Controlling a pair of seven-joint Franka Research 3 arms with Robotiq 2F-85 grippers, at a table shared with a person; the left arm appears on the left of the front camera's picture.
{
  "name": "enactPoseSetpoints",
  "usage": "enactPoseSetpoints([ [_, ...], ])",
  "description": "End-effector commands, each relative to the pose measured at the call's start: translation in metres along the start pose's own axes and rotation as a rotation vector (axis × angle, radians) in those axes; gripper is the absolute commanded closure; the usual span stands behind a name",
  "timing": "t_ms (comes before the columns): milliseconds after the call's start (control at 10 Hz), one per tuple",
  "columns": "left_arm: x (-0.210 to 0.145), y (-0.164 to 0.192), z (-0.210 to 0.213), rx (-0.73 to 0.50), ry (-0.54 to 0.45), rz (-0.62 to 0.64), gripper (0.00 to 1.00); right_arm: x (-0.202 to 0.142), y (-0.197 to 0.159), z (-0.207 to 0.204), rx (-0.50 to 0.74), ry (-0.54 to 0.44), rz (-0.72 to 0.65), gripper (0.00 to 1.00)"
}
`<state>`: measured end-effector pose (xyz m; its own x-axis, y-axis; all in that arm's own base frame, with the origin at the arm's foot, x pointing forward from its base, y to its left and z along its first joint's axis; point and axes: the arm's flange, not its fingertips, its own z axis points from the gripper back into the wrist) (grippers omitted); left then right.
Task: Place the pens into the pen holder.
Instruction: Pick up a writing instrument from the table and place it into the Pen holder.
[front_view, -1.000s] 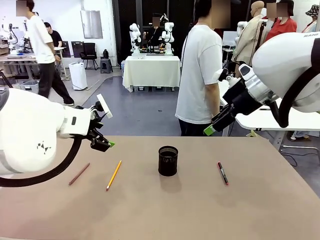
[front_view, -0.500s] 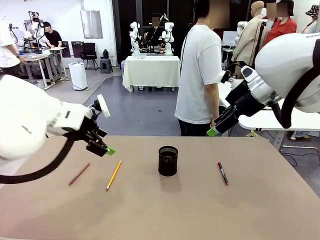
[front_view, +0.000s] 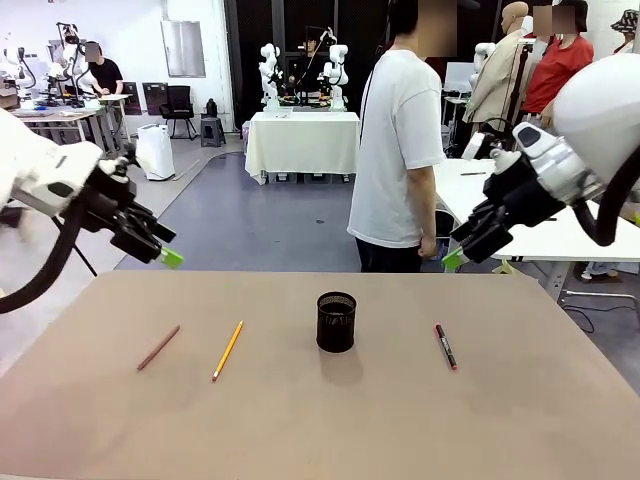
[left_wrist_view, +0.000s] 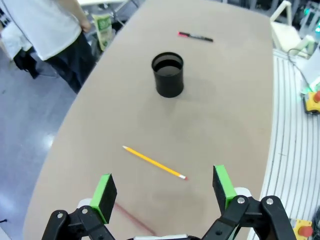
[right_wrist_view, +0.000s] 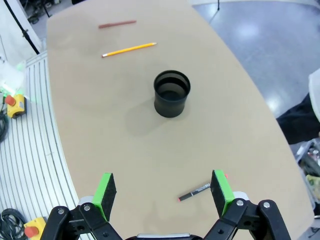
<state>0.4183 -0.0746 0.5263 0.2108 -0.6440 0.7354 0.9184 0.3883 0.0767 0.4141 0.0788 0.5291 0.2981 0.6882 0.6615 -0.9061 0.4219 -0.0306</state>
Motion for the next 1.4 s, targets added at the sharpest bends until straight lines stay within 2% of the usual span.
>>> enactPoseSetpoints([
  [0,-0.009,0.015,-0.001,0.022,-0.035,-0.024,0.0,-0.013,-0.006,0.01,0.024,-0.053,0.003,0.0],
  [300,-0.022,0.019,0.02,0.074,-0.07,-0.029,0.0,-0.016,-0.017,0.028,0.027,-0.086,-0.011,0.0],
  [600,-0.03,0.02,0.027,0.067,-0.086,-0.008,0.0,-0.018,-0.019,0.027,0.029,-0.1,-0.02,0.0],
  [700,-0.029,0.02,0.027,0.049,-0.092,-0.015,0.0,-0.02,-0.017,0.024,0.017,-0.122,0.031,0.0],
  [800,-0.027,0.022,0.03,0.082,-0.068,0.006,0.0,-0.016,-0.013,0.027,0.013,-0.064,-0.046,0.0],
  [1300,-0.027,0.022,0.03,0.082,-0.068,0.006,0.0,-0.016,-0.013,0.027,0.013,-0.064,-0.046,0.0],
])
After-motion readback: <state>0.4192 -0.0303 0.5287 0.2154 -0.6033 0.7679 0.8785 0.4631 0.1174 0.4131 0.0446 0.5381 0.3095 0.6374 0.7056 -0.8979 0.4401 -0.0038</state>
